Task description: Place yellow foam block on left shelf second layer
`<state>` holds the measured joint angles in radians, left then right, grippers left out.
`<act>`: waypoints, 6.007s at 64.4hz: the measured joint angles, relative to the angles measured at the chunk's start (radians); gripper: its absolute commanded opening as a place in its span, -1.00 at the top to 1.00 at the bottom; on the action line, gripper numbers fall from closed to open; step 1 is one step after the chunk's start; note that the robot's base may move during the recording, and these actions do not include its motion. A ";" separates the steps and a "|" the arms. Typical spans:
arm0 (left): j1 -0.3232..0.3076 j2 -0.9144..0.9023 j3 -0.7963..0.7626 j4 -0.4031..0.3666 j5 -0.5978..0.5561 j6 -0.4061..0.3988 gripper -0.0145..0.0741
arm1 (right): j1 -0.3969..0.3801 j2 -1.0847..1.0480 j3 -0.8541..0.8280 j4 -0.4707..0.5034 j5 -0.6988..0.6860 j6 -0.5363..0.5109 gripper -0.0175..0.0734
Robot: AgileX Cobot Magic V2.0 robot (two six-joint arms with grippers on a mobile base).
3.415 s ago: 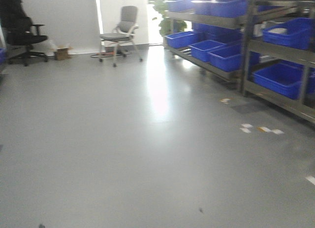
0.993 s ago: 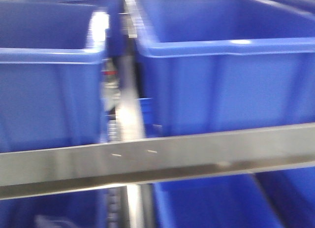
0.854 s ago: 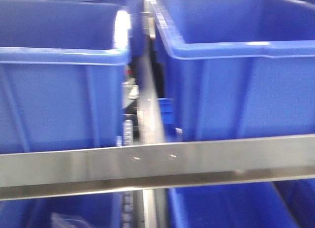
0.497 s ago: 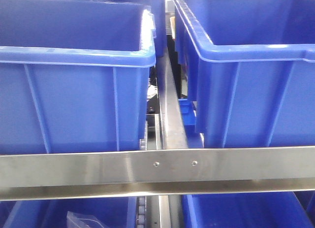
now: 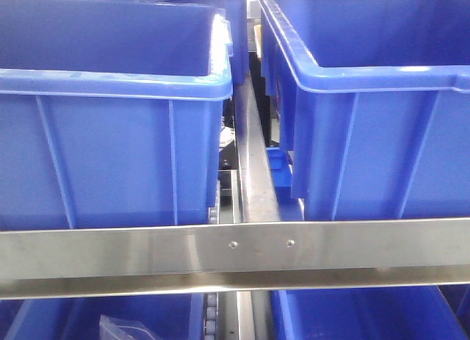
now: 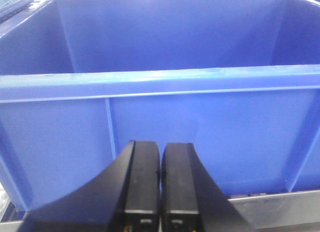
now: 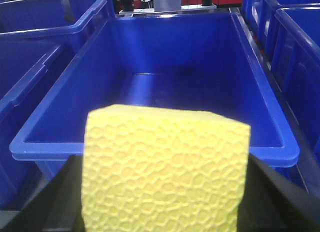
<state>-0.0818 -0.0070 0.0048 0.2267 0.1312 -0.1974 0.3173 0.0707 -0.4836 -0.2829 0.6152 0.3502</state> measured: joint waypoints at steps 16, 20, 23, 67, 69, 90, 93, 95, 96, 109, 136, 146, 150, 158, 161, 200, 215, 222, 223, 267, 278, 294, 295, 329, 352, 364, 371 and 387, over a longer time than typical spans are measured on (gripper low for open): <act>0.000 0.000 0.000 0.000 0.000 0.000 0.36 | 0.000 0.000 0.000 0.000 0.000 0.000 -0.11; 0.000 0.000 0.000 0.000 0.000 0.000 0.36 | 0.000 0.000 0.000 0.000 0.000 0.000 -0.11; 0.000 0.000 0.000 0.000 0.000 0.000 0.36 | 0.000 0.000 0.000 0.000 0.000 0.000 -0.11; 0.000 0.000 0.000 0.000 0.000 0.000 0.36 | 0.000 0.640 -0.411 0.000 0.048 -0.019 -0.11; 0.000 0.000 0.000 0.000 0.000 0.000 0.36 | 0.000 0.696 -0.442 0.000 0.060 -0.029 -0.11; 0.000 0.000 0.000 0.000 0.000 0.000 0.36 | -0.085 1.172 -0.772 0.069 0.176 -0.191 -0.11; 0.000 0.000 0.000 0.000 0.000 0.000 0.36 | -0.114 1.223 -0.791 0.097 0.176 -0.218 -0.11; 0.000 0.000 0.000 0.000 0.000 0.000 0.36 | -0.129 1.263 -0.801 0.114 0.175 -0.235 -0.11; 0.000 0.000 0.000 0.000 0.000 0.000 0.36 | -0.137 1.279 -0.803 0.127 0.174 -0.242 -0.11; 0.000 0.000 0.000 0.000 0.000 0.000 0.36 | -0.194 1.460 -0.814 0.202 0.099 -0.307 -0.11; 0.000 0.000 0.000 0.000 0.000 0.000 0.36 | -0.203 1.660 -0.818 0.212 -0.087 -0.317 -0.11; 0.000 0.000 0.000 0.000 0.000 0.000 0.36 | -0.203 1.670 -0.818 0.213 -0.096 -0.319 -0.16; 0.000 0.000 0.000 0.000 0.000 0.000 0.36 | -0.203 1.670 -0.818 0.213 -0.097 -0.319 -0.28; 0.000 0.000 0.000 0.000 0.000 0.000 0.36 | -0.203 1.670 -0.818 0.214 -0.097 -0.319 -0.64; 0.000 0.000 0.000 0.000 0.000 0.000 0.36 | -0.203 1.670 -0.818 0.214 -0.097 -0.319 -0.77; 0.000 0.000 0.000 0.000 0.000 0.000 0.36 | -0.203 1.514 -0.784 0.216 -0.103 -0.319 -0.63; 0.000 0.000 0.000 0.000 0.000 0.000 0.36 | -0.203 1.260 -0.607 0.226 -0.140 -0.319 0.21; 0.000 0.000 0.000 0.000 0.000 0.000 0.36 | -0.203 1.132 -0.501 0.226 -0.140 -0.319 0.52; 0.000 0.000 0.000 0.000 0.000 0.000 0.36 | -0.203 1.105 -0.486 0.226 -0.140 -0.319 0.51; 0.000 0.000 0.000 0.000 0.000 0.000 0.36 | -0.205 0.217 0.094 0.283 -0.139 -0.319 0.49; 0.000 0.000 0.000 0.000 0.000 0.000 0.36 | -0.205 0.098 0.180 0.283 -0.136 -0.319 0.49; 0.000 0.000 0.000 0.000 0.000 0.000 0.36 | -0.205 0.086 0.210 0.283 -0.129 -0.319 0.49; 0.000 0.000 0.000 0.000 0.000 0.000 0.36 | -0.205 0.086 0.212 0.283 -0.129 -0.319 0.49; 0.000 0.000 0.000 0.000 0.000 0.000 0.36 | -0.205 0.002 0.506 0.283 -0.595 -0.319 0.49; 0.000 0.000 0.000 0.000 0.000 0.000 0.36 | -0.218 -0.080 0.515 0.283 -0.507 -0.319 0.49; 0.000 0.000 0.000 0.000 0.000 0.000 0.36 | -0.242 -0.080 0.515 0.283 -0.498 -0.319 0.49; 0.000 0.000 0.000 0.000 0.000 0.000 0.36 | -0.285 -0.080 0.515 0.283 -0.498 -0.319 0.49; 0.000 0.000 0.000 0.000 0.000 0.000 0.36 | -0.297 -0.082 0.515 0.283 -0.498 -0.319 0.49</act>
<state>-0.0818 -0.0070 0.0048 0.2267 0.1311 -0.1974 0.0200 -0.0110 0.0310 0.0000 0.1176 0.0314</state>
